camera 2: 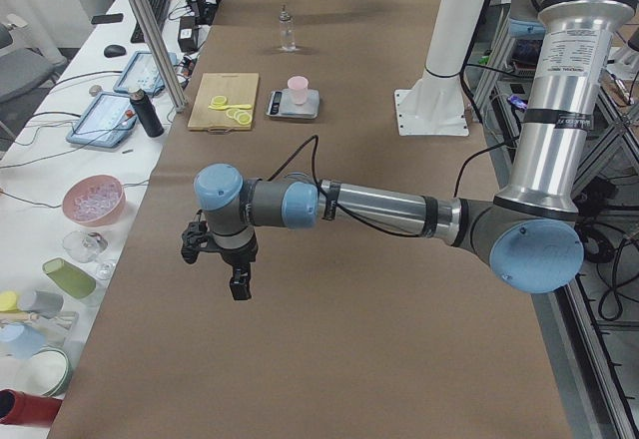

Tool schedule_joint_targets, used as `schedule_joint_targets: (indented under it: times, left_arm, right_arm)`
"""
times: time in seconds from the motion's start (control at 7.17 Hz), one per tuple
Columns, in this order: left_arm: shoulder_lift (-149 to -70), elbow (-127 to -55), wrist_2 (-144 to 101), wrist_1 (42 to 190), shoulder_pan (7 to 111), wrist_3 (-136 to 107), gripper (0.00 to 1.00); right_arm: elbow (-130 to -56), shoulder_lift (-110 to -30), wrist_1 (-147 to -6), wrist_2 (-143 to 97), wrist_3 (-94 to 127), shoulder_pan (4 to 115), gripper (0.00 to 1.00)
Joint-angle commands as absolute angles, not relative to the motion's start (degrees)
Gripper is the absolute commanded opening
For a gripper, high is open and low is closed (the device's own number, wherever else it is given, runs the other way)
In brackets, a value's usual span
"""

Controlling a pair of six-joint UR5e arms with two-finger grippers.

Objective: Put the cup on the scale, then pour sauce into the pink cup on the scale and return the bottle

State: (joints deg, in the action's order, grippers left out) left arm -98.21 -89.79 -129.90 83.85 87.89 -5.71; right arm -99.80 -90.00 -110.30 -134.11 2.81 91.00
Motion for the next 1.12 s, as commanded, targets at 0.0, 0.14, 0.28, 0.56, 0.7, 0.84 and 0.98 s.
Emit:
schedule_joint_targets:
  times: [0.0,0.14,0.28,0.56,0.7,0.84,0.98]
  left_arm:
    - [-98.17,-89.65,-129.9,83.76,87.89,-5.8,0.99]
    - [-98.17,-89.47,-129.9,83.76,87.89,-5.71,0.99]
    - [-98.17,-88.25,-130.25,84.11,88.06,-5.71,0.99]
    - [-97.82,-87.71,-130.43,84.29,88.24,-5.71,0.99]
    - [-97.82,-87.8,-130.43,84.2,88.24,-5.71,0.99]
    - [-97.82,-87.8,-130.52,84.29,88.24,-5.71,0.99]
    - [-97.82,-87.89,-130.52,84.29,88.33,-5.8,0.99]
  right_arm:
    - [-99.84,-90.09,-110.3,-133.95,2.81,91.67,1.0]
    - [-99.93,-89.74,-110.3,-133.86,2.81,91.67,1.0]
    - [-99.93,-89.56,-110.22,-133.86,2.81,91.67,1.0]
    - [-100.11,-89.56,-110.21,-133.86,2.9,91.67,1.0]
    - [-100.11,-89.47,-110.21,-133.86,2.99,91.67,1.0]
    - [-100.11,-89.3,-110.21,-133.86,3.16,91.67,1.0]
    - [-100.19,-89.21,-110.21,-133.86,3.25,91.67,1.0]
